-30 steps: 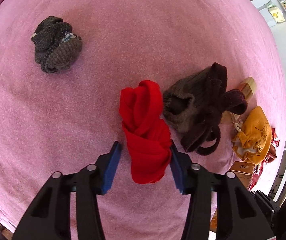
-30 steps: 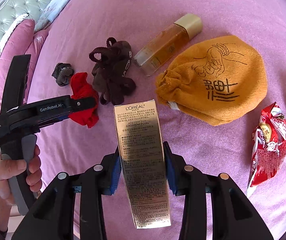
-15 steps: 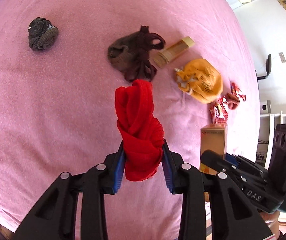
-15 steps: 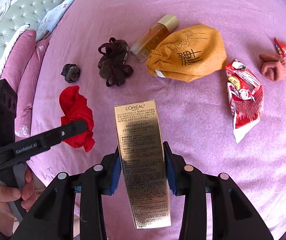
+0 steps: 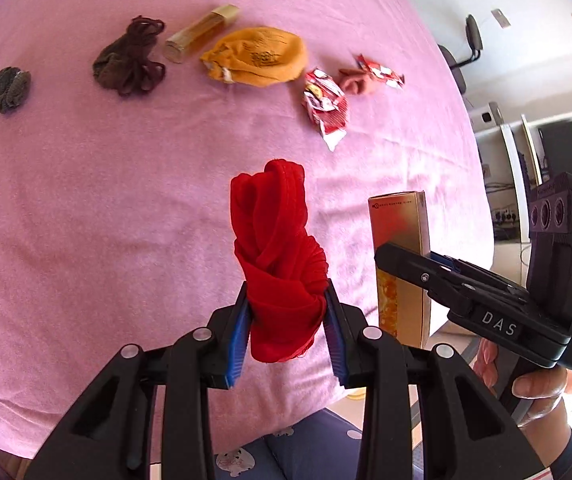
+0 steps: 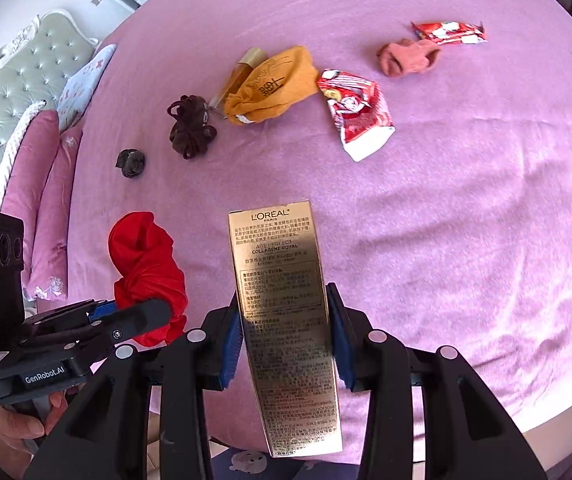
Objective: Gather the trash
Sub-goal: 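Carry both items to the yellow basin and open both tools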
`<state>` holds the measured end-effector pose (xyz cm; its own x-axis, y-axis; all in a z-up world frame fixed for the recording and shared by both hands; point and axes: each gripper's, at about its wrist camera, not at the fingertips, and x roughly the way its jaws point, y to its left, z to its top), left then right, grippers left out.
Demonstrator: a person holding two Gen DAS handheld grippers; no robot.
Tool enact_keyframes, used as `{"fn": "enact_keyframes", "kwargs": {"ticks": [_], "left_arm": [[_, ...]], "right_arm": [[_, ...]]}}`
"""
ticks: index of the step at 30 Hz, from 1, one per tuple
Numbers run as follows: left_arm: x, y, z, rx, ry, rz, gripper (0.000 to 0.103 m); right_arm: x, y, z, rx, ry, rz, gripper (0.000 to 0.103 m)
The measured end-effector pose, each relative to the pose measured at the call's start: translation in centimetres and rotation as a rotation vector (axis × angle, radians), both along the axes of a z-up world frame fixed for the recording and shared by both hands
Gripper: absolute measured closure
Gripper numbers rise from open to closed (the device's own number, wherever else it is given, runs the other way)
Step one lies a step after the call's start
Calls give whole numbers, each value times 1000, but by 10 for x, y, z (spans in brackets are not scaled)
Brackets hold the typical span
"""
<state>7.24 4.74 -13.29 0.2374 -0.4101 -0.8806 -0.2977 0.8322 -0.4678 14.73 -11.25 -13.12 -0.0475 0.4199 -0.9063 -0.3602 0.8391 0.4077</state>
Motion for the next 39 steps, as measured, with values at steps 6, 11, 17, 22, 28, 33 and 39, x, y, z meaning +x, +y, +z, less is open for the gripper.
{"fn": "enact_keyframes", "kwargs": {"ticks": [6, 11, 17, 22, 28, 33, 39], "left_arm": [[4, -73, 6, -12, 2, -155, 69], [8, -146, 9, -15, 7, -276, 69], [5, -245, 9, -22, 16, -413, 69], [1, -327, -1, -36, 39, -513, 69], [-16, -413, -19, -42, 78, -639, 69], [-29, -470, -34, -41, 105, -739, 68], [-40, -515, -46, -37, 126, -835, 64]], "right_arm": [[-15, -76, 12, -13, -10, -118, 65], [-33, -154, 18, -14, -13, -221, 65], [-64, -258, 19, -40, -10, -344, 65], [-96, -343, 12, -70, 14, -447, 65], [-131, -425, -3, -99, 56, -558, 65], [-153, -473, -15, -99, 86, -634, 65], [-172, -508, -23, -79, 117, -694, 64]]}}
